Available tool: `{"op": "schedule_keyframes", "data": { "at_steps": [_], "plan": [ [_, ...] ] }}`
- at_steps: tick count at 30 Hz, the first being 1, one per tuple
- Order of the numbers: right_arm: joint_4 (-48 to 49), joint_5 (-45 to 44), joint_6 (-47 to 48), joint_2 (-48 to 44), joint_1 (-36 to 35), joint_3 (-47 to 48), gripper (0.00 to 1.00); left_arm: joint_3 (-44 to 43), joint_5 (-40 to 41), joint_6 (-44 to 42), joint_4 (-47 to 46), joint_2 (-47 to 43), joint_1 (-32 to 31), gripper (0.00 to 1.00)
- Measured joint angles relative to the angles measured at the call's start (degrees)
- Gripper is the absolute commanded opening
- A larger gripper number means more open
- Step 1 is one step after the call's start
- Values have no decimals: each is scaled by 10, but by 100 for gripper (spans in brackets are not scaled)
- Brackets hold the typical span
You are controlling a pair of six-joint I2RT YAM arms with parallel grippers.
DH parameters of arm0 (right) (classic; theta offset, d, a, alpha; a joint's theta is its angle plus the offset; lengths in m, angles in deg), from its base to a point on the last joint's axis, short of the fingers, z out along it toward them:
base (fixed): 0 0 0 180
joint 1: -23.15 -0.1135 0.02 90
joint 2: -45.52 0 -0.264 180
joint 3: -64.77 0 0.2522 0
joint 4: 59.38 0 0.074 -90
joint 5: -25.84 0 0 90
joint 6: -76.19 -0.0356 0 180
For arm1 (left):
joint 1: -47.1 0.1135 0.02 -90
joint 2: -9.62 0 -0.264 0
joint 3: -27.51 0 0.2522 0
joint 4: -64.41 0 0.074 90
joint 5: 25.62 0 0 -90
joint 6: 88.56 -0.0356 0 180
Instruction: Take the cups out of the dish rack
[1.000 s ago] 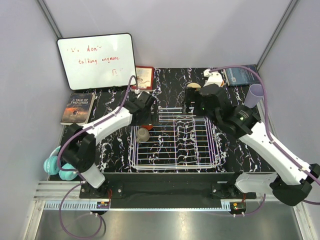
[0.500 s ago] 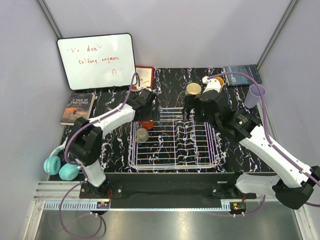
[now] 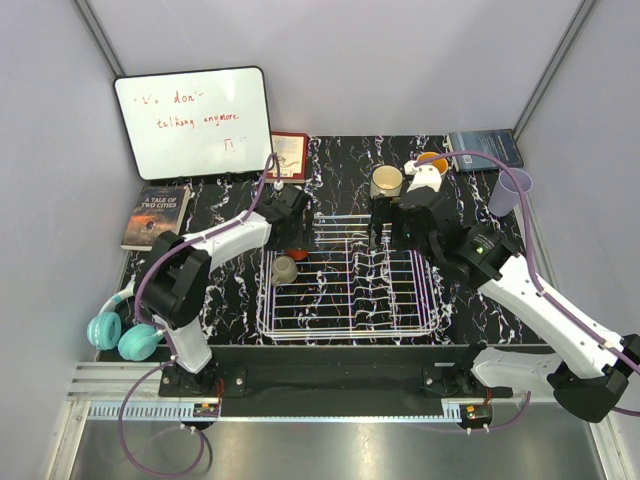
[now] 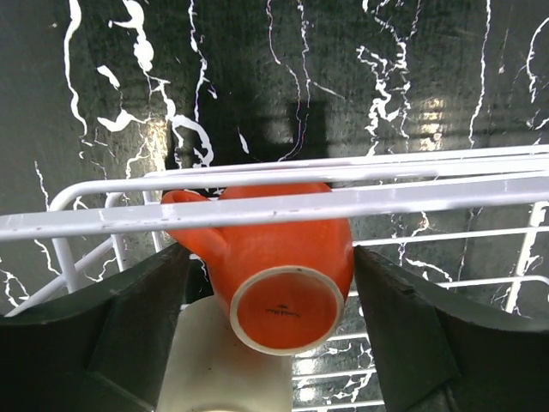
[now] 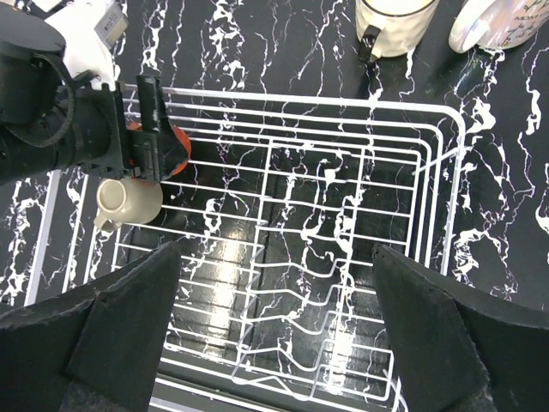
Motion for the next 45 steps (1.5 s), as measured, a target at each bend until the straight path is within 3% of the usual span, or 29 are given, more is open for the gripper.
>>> {"op": "schedule_keyframes", "data": {
  "at_steps": [4,9,13,15,21,28,35,40,45],
  "plan": [
    [0,0,0,0,0,-2,100,9,-6,-2,-9,0,2,56],
    [2,0,-1,0,0,-11,100,10,-8,-3,-13,0,2,42],
    [4,0,-3,-1,0,-20,100,12,-8,-3,-17,-2,2,20],
    [5,0,-4,-2,0,-23,100,18,-9,-3,-19,-7,2,0],
    [7,0,-5,-10,0,-23,100,30,-20,-3,-13,-39,2,0],
    [16,0,-3,-10,0,-21,100,27,-44,-3,3,-141,2,0],
    [34,5,-3,-8,0,12,100,20,-144,16,-23,-216,3,0],
    [61,42,-17,-8,0,42,100,132,-276,82,-200,-293,5,0],
    [103,89,-41,-9,0,52,100,243,-404,197,-420,-306,11,0]
  ]
}}
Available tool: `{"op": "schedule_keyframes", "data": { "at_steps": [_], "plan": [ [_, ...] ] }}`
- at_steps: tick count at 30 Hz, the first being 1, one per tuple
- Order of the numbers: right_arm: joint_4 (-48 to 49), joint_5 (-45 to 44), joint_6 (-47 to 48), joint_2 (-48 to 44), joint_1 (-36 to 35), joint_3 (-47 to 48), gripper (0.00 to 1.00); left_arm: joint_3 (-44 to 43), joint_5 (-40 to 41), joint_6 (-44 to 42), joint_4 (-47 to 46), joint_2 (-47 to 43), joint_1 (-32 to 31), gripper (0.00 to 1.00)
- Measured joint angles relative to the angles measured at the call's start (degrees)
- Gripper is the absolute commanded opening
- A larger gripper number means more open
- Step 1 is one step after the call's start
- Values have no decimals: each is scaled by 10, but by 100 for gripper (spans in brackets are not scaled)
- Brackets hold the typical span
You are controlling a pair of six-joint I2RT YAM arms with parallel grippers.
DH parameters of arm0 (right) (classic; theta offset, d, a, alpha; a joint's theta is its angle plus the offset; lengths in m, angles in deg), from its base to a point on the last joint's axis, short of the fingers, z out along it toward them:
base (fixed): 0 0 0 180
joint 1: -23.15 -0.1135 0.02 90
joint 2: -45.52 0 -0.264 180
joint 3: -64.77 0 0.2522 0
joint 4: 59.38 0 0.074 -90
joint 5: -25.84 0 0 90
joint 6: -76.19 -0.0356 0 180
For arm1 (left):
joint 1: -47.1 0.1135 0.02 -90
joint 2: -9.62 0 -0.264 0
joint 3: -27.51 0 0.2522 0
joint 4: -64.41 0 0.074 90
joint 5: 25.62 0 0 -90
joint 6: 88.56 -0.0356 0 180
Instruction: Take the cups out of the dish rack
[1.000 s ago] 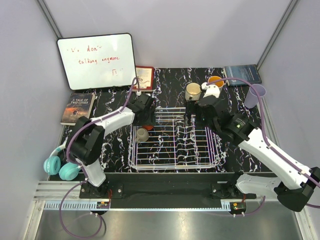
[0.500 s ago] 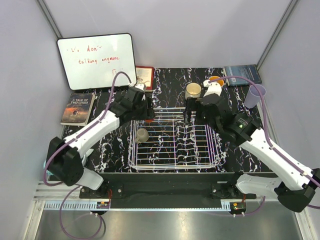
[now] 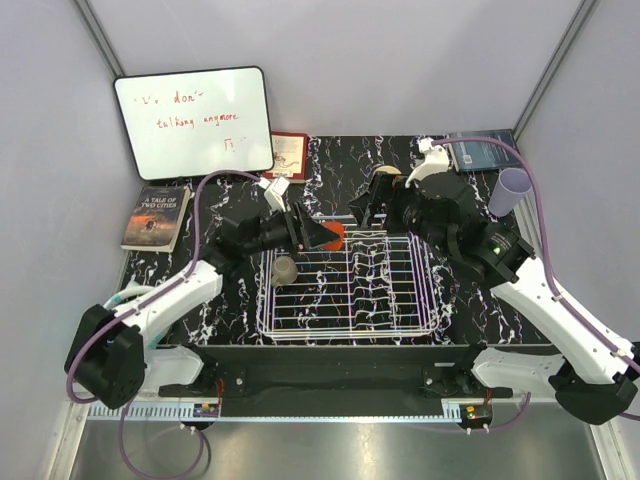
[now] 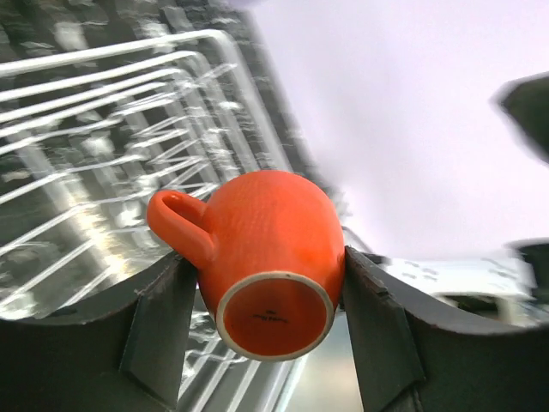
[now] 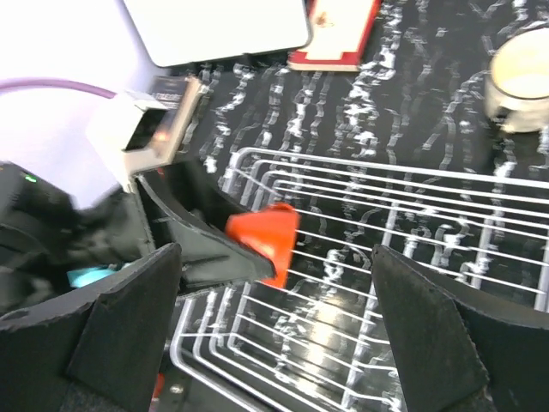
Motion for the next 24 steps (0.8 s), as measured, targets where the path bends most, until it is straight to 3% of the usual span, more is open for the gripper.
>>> {"op": "schedule_keyframes", "data": {
  "at_steps": [3,7,10,13,24],
  "plan": [
    [23,25,-16,-4,0,-10,97,38,-52,78,-140,15,9,0],
    [44,54,-35,-17,0,-37,83,68,-87,188,-340,62,24,0],
    [52,71,-46,-25,0,-49,67,78,-100,262,-468,108,30,0],
    [62,83,-54,-36,0,-54,61,78,-106,314,-529,146,33,0],
    [89,136,-77,-42,0,-59,64,71,-141,376,-585,172,33,0]
  ]
}}
